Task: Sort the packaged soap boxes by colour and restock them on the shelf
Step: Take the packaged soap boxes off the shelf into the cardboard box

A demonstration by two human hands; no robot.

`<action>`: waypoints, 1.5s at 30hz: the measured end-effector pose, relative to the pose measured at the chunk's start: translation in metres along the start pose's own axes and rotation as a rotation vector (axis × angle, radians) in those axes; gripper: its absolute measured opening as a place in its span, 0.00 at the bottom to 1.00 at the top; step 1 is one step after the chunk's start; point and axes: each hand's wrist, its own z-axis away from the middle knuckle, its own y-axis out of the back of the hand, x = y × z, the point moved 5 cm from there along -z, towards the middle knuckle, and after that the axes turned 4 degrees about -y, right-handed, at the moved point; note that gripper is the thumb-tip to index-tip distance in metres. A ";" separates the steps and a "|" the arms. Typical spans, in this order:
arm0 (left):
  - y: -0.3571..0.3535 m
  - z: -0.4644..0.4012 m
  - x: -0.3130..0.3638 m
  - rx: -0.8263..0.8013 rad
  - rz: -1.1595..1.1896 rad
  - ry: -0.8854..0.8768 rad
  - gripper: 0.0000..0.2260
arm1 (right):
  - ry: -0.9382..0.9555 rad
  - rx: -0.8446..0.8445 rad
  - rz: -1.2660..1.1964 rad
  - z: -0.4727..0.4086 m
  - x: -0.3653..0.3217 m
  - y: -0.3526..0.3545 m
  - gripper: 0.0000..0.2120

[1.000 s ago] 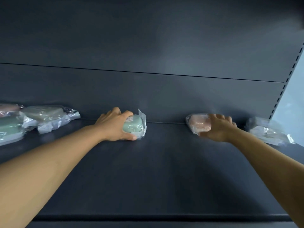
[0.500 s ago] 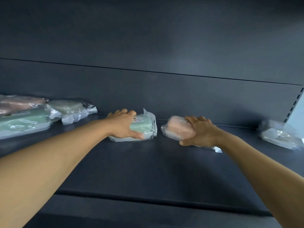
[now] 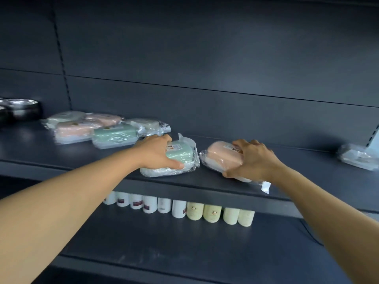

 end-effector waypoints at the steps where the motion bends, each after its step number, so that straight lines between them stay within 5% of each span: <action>1: 0.005 0.016 -0.010 0.007 0.006 -0.002 0.43 | 0.003 0.005 -0.005 0.014 -0.016 0.001 0.45; 11: 0.029 0.169 -0.126 0.099 0.021 0.015 0.41 | -0.008 0.017 -0.120 0.136 -0.171 -0.028 0.44; 16: 0.000 0.226 -0.188 -0.009 0.018 0.072 0.40 | 0.027 -0.130 -0.080 0.168 -0.230 -0.079 0.46; 34: -0.242 0.368 -0.312 -0.569 0.065 0.477 0.38 | 0.106 -0.730 0.004 0.231 -0.285 -0.354 0.47; 45: -0.387 0.420 -0.361 -0.780 0.010 0.533 0.38 | 0.137 -0.842 0.046 0.240 -0.317 -0.521 0.43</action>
